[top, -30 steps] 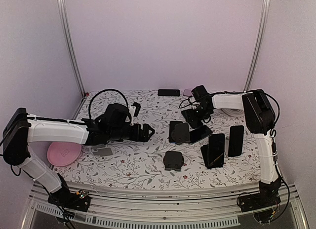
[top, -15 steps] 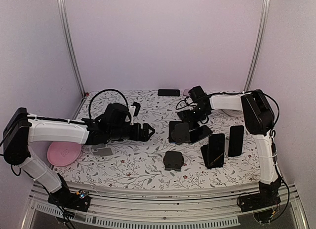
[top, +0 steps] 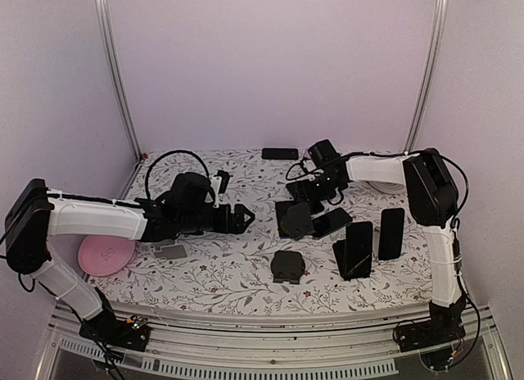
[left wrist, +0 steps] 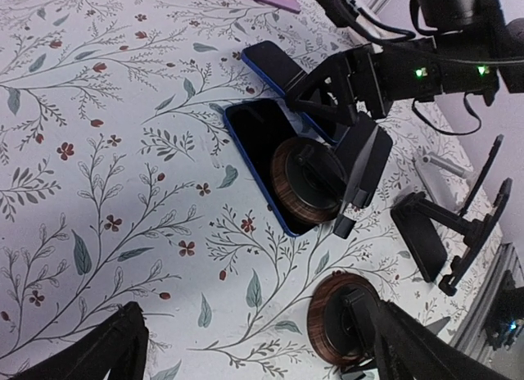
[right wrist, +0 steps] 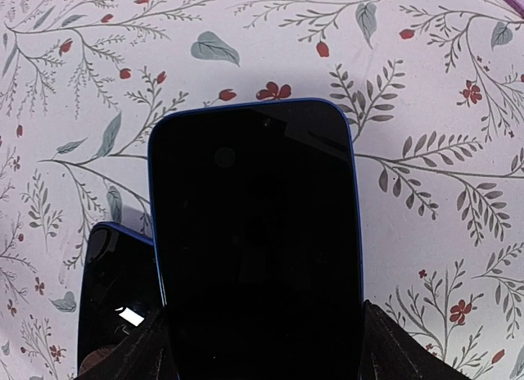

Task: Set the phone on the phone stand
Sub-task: Pick up the phone at the center of the board, then pass from the right arm to the left, then pass from the left arm to the right, then place the phone on the phone stand.

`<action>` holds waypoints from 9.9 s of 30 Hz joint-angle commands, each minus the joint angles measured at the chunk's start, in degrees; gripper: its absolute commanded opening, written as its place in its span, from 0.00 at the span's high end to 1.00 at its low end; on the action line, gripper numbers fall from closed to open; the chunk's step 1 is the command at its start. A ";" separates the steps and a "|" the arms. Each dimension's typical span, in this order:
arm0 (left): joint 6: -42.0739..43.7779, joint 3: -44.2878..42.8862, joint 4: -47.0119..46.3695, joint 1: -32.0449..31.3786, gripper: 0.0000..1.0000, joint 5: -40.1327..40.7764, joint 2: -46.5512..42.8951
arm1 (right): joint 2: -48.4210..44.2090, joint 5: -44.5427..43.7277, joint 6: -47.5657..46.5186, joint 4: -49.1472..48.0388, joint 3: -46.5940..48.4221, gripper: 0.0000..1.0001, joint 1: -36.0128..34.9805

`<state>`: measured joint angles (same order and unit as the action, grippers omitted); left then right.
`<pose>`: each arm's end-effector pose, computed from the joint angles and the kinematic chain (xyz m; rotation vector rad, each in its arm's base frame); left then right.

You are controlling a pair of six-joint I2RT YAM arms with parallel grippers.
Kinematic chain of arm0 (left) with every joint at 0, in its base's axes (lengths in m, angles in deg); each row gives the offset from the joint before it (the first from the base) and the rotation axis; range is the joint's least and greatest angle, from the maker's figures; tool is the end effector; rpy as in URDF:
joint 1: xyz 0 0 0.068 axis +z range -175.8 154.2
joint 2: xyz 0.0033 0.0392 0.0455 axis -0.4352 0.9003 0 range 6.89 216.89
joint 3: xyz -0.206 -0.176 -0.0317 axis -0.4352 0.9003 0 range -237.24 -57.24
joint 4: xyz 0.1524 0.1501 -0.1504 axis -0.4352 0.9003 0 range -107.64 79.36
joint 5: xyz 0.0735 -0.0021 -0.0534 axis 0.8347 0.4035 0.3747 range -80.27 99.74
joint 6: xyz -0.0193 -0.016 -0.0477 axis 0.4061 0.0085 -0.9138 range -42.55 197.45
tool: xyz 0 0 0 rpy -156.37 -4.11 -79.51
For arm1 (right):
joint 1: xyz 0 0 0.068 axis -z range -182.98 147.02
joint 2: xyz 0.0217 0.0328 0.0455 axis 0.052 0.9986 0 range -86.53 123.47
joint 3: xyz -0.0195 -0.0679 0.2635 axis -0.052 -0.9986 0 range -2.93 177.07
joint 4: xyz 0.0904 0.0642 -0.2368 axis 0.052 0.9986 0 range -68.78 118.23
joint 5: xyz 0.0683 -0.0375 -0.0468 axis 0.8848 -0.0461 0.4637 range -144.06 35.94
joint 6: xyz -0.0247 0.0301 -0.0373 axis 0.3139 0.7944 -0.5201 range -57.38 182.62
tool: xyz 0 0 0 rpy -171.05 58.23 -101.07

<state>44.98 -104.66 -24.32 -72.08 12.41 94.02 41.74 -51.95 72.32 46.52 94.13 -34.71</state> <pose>0.2261 -0.2341 0.2071 0.2414 2.2294 -0.7313 0.4114 0.2559 0.1537 -0.5088 2.5387 0.3200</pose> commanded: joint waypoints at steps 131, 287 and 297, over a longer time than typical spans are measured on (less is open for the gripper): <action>6.46 0.90 -33.16 -2.00 1.00 -43.47 0.25 | -55.60 36.76 8.49 -48.58 -53.57 0.48 -15.61; 6.37 3.32 -31.19 0.14 0.29 -35.38 3.11 | -38.17 31.89 -10.95 -62.47 -60.69 0.98 -12.30; 6.28 2.86 -30.99 0.10 0.29 -35.63 3.32 | -38.52 31.21 -10.40 -62.39 -60.94 0.84 -12.36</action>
<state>51.04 -100.49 -54.74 -72.28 -22.65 96.62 3.49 -18.94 62.15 -11.86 33.74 -47.14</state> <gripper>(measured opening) 0.714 0.126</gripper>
